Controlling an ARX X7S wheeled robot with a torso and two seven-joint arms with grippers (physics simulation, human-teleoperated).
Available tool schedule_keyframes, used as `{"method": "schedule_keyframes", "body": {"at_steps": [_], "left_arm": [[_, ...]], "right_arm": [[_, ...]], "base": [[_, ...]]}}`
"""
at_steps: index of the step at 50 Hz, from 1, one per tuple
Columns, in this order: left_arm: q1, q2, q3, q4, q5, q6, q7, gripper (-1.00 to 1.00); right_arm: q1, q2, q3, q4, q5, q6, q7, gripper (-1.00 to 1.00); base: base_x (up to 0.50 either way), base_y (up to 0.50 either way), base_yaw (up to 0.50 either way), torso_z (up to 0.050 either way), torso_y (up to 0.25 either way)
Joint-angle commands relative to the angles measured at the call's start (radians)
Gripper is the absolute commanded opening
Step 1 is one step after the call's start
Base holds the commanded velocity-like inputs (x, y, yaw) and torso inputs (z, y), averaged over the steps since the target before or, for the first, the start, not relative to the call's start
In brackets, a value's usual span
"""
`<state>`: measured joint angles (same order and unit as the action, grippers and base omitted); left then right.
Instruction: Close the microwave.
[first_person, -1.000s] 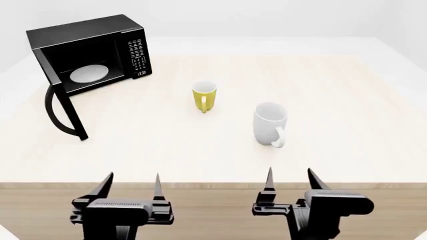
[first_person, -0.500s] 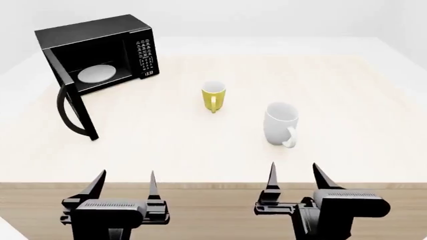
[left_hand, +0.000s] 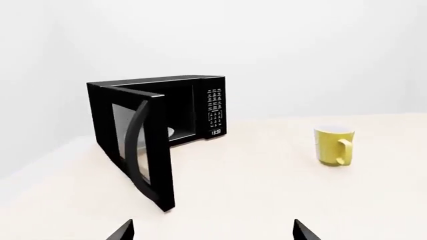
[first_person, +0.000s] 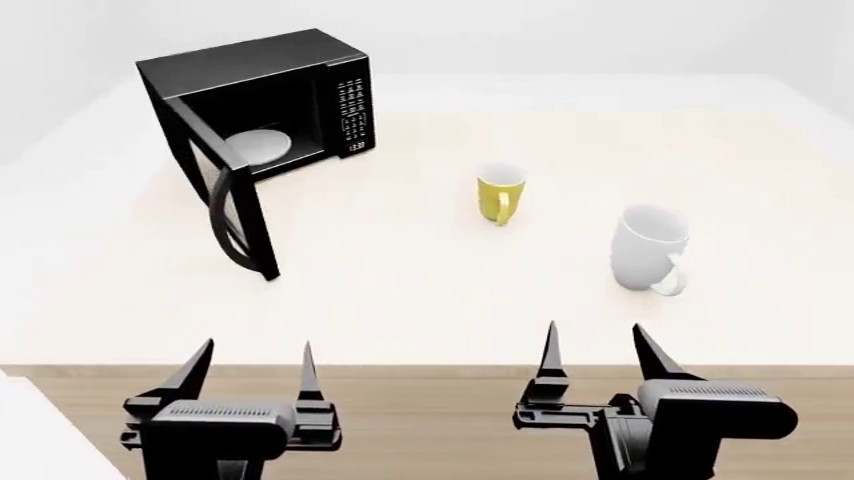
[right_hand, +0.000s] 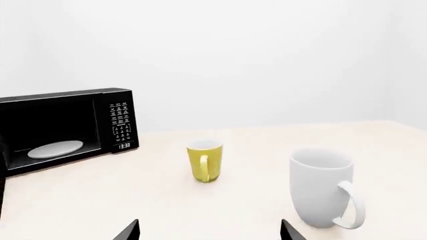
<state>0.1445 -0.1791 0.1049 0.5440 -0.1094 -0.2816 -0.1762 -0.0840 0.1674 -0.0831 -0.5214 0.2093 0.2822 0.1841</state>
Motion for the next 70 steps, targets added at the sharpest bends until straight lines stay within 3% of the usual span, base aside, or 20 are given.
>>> {"method": "schedule_keyframes", "body": {"at_steps": [1, 39, 50, 70], "left_arm": [[0.002, -0.007, 0.010, -0.007, -0.003, 0.011, -0.007, 1.00], [-0.005, -0.045, 0.029, 0.001, -0.041, 0.006, -0.049, 1.00], [-0.005, -0.053, 0.039, -0.009, -0.045, 0.018, -0.058, 1.00], [-0.003, -0.068, 0.054, -0.025, -0.054, 0.042, -0.072, 1.00]], "right_arm": [[-0.001, 0.008, -0.005, 0.000, 0.009, -0.006, 0.007, 1.00], [0.003, 0.050, -0.045, -0.003, 0.016, -0.023, 0.041, 1.00], [-0.010, 0.072, -0.072, -0.029, 0.015, -0.077, 0.024, 1.00], [-0.014, 0.085, -0.065, -0.053, 0.041, -0.075, 0.053, 1.00]], "base": [[0.00, 0.50, 0.00, 0.000, 0.000], [0.00, 0.50, 0.00, 0.000, 0.000], [0.01, 0.02, 0.00, 0.000, 0.000], [0.35, 0.00, 0.00, 0.000, 0.000]]}}
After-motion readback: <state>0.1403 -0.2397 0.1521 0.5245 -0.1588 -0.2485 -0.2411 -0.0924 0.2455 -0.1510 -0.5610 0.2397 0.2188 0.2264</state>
